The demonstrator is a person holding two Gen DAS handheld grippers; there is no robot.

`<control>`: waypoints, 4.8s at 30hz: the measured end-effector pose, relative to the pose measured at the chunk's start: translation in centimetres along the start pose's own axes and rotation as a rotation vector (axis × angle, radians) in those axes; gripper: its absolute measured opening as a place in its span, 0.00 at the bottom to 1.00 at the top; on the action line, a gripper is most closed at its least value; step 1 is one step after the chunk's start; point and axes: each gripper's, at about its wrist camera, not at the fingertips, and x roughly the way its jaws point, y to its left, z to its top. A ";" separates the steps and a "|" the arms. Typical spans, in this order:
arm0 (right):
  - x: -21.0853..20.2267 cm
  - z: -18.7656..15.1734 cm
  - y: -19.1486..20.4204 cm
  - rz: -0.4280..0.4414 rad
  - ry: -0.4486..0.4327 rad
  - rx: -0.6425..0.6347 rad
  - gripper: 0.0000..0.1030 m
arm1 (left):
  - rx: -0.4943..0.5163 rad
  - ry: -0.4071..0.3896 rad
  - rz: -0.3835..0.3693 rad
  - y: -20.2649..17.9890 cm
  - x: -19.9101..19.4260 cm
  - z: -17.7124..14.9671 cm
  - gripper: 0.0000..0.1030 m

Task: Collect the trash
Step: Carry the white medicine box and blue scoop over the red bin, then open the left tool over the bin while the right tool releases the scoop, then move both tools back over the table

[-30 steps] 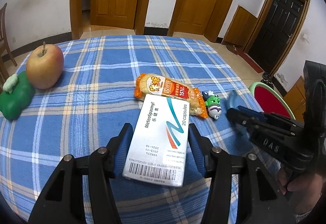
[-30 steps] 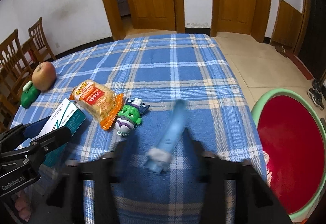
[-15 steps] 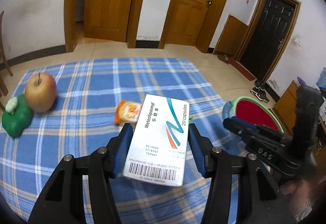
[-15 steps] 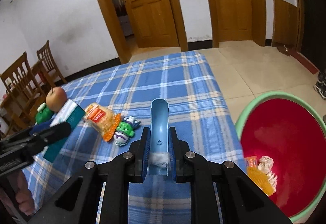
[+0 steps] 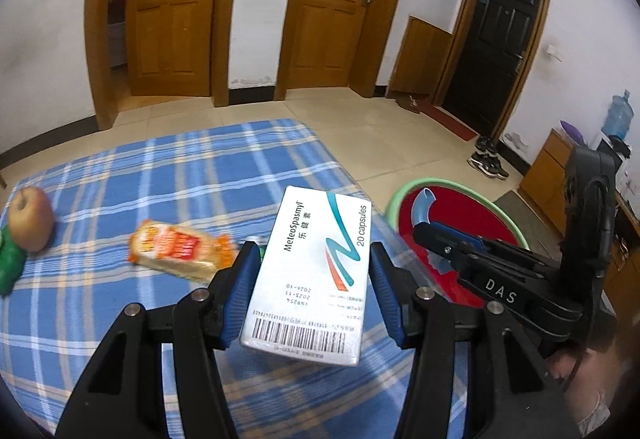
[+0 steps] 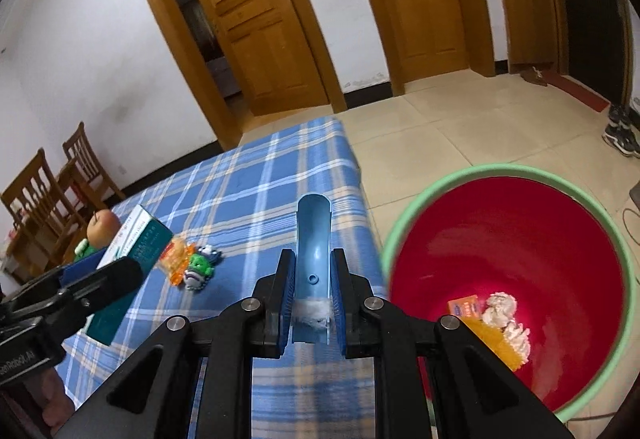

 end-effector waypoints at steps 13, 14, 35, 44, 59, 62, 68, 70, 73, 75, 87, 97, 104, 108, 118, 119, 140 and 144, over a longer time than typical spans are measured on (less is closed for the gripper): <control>-3.5 -1.3 -7.3 -0.076 -0.022 0.123 0.17 | 0.077 0.056 -0.093 -7.5 3.7 -0.6 0.53; -3.8 -1.5 -8.0 -0.083 -0.025 0.133 0.17 | 0.081 0.058 -0.098 -7.8 3.9 -0.7 0.53; -4.9 -2.3 -10.3 -0.106 -0.016 0.144 0.17 | 0.159 0.158 0.065 -5.2 5.8 -2.8 0.93; -4.4 -2.7 -10.2 -0.109 0.007 0.126 0.17 | 0.097 0.153 0.012 -4.3 5.4 -3.4 0.53; -4.9 -2.8 -11.9 -0.116 -0.004 0.176 0.17 | 0.143 0.115 -0.076 -11.7 6.8 -0.6 0.53; -5.2 -2.9 -12.6 -0.117 -0.007 0.198 0.17 | 0.139 0.138 -0.100 -12.9 7.9 -0.8 0.53; -5.5 -2.9 -13.1 -0.105 -0.011 0.223 0.17 | 0.144 0.170 -0.121 -14.5 9.4 -1.4 0.53; -5.6 -2.9 -13.0 -0.107 -0.014 0.218 0.17 | 0.152 0.182 -0.114 -14.7 9.7 -1.5 0.54; -5.6 -3.0 -13.2 -0.110 -0.011 0.228 0.18 | 0.170 0.183 -0.068 -15.1 10.0 -1.5 0.70; -5.6 -3.0 -13.3 -0.117 -0.007 0.235 0.18 | 0.169 0.172 -0.053 -15.0 10.1 -1.6 0.78; -5.3 -2.9 -13.4 -0.132 0.003 0.230 0.21 | 0.144 0.182 -0.063 -14.2 10.3 -1.5 0.82; -5.2 -2.9 -14.1 -0.196 0.005 0.255 0.58 | 0.131 0.178 -0.071 -13.5 10.0 -1.3 0.82; -5.3 -2.9 -13.6 -0.189 0.002 0.240 0.60 | 0.131 0.162 -0.088 -13.3 8.6 -1.1 0.82; -5.3 -2.8 -13.0 -0.187 -0.001 0.219 0.60 | 0.136 0.142 -0.080 -12.9 7.6 -0.7 0.82; -5.1 -1.4 -10.4 -0.169 -0.027 0.174 0.60 | 0.098 0.121 -0.025 -8.8 5.8 0.1 0.82; -5.1 -1.3 -9.8 -0.167 -0.031 0.155 0.60 | 0.094 0.119 -0.019 -8.3 5.6 0.2 0.82; -0.9 2.0 4.3 0.014 -0.027 -0.084 0.61 | -0.075 0.053 0.144 7.7 0.5 1.1 0.82; 0.9 2.0 6.2 0.016 0.006 -0.105 0.61 | -0.103 0.063 0.160 9.9 0.7 1.1 0.83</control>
